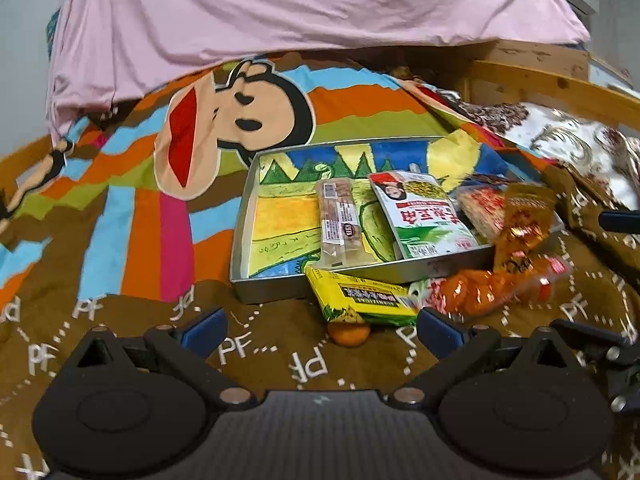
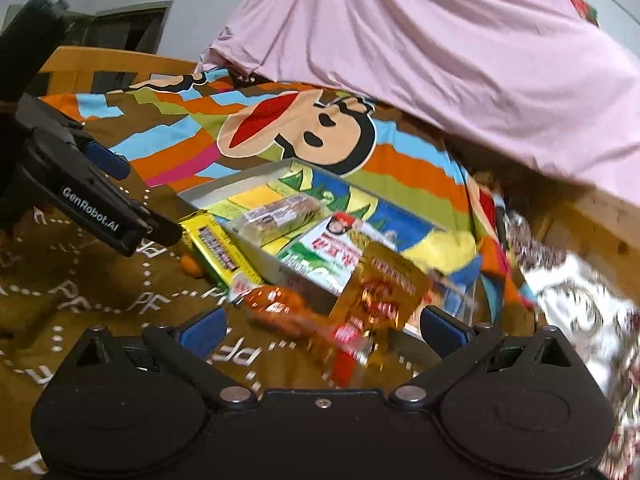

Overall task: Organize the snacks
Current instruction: 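Move both tools toward the remaining snacks beside the tray, then grasp the yellow corn snack with the left tool while the right tool grasps the orange tofu pack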

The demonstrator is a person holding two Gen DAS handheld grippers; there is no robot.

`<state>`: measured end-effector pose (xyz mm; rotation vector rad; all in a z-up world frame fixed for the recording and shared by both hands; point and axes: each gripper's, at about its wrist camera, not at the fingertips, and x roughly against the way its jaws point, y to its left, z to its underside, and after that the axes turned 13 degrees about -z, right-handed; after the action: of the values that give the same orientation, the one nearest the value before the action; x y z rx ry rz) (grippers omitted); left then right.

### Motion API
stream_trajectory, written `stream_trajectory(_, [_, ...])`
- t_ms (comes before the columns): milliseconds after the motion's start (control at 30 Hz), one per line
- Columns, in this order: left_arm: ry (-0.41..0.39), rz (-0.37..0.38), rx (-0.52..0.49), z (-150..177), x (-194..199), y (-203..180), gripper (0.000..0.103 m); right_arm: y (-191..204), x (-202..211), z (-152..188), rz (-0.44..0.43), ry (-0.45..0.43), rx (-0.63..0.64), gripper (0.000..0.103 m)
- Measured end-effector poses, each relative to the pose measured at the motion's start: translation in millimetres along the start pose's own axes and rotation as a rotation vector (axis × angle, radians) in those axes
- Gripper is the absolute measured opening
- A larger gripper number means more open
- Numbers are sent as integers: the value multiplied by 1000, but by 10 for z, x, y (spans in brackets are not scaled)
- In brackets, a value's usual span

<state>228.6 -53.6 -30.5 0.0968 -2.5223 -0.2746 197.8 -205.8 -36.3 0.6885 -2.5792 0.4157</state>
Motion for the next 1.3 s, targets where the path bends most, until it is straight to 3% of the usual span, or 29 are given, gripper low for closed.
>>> stream_trajectory(500, [58, 8, 177, -79, -490, -7, 102, 39, -448, 68, -154, 15, 21, 102])
stream_trajectory(633, [83, 64, 231, -84, -564, 17, 101, -30, -547, 55, -212, 14, -18, 101])
stream_trajectory(700, [91, 92, 247, -86, -578, 16, 92, -79, -590, 42, -231, 21, -34, 101])
stream_trajectory(867, [73, 119, 236, -115, -561, -44, 66, -285, -643, 39, -287, 33, -152, 83])
stream_trajectory(1033, [51, 128, 274, -147, -487, -64, 62, -275, -661, 35, -271, 113, -125, 66])
stream_trajectory(1100, [40, 136, 289, -155, -449, -58, 55, -252, -652, 26, -261, 138, -114, 60])
stream_trajectory(1200, [16, 150, 302, -154, -370, -45, 47, -270, -619, 8, -268, 163, -137, 58])
stream_trajectory(1300, [2, 187, 334, -128, -299, -13, 47, -262, -577, -22, -283, 196, -151, 58])
